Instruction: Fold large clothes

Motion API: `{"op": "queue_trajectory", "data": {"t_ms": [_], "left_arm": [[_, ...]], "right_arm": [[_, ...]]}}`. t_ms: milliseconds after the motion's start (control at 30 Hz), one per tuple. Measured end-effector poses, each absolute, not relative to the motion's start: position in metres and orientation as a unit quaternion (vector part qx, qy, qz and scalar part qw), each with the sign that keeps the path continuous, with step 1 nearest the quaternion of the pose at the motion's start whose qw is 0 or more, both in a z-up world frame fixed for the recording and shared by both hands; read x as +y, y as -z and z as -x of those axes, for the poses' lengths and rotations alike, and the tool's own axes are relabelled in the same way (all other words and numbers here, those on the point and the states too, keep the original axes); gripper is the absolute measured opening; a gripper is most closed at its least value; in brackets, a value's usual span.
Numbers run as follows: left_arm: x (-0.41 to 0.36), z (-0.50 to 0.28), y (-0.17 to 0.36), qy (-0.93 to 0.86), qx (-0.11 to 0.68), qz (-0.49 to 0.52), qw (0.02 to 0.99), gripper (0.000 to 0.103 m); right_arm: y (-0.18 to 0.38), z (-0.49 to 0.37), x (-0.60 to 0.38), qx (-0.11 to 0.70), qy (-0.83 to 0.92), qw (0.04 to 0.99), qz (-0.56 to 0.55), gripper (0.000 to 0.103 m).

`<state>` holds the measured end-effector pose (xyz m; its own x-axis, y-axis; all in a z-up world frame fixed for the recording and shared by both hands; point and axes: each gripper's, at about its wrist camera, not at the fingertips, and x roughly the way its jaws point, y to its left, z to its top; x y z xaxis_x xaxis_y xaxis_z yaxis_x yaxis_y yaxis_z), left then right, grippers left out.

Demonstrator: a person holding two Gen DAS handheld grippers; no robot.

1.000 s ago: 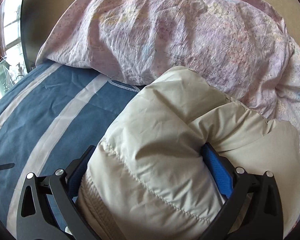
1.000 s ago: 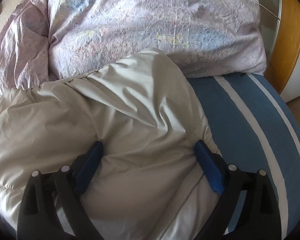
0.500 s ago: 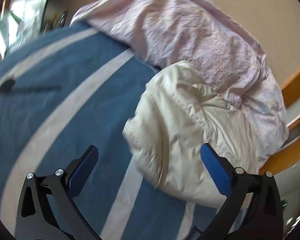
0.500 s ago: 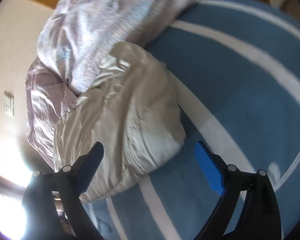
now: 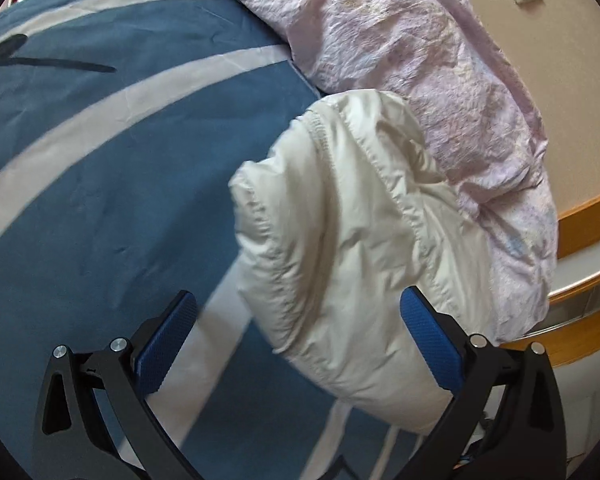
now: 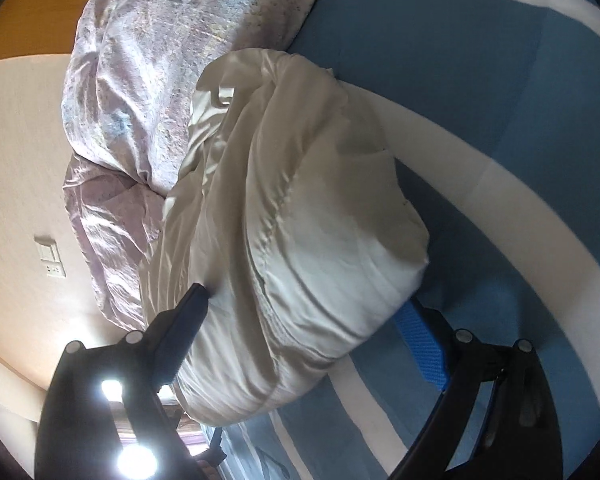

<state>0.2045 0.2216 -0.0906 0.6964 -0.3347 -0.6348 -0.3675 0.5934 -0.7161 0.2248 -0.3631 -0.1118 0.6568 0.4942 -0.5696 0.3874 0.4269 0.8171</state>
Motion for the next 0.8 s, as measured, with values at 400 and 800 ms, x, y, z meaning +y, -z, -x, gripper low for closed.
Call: {"op": "queue_trajectory", "data": {"t_ms": [400, 800], "left_arm": [[0.227, -0.218, 0.105, -0.002, 0.353, 0.532, 0.770, 0.060], [0.229, -0.205, 0.074, 0.037, 0.323, 0.502, 0.801, 0.022]], "right_arm": [[0.116, -0.232, -0.370, 0.380, -0.045, 0.745, -0.546, 0.062], [0.071, -0.213, -0.356, 0.340, -0.049, 0.814, -0.469, 0.026]]}}
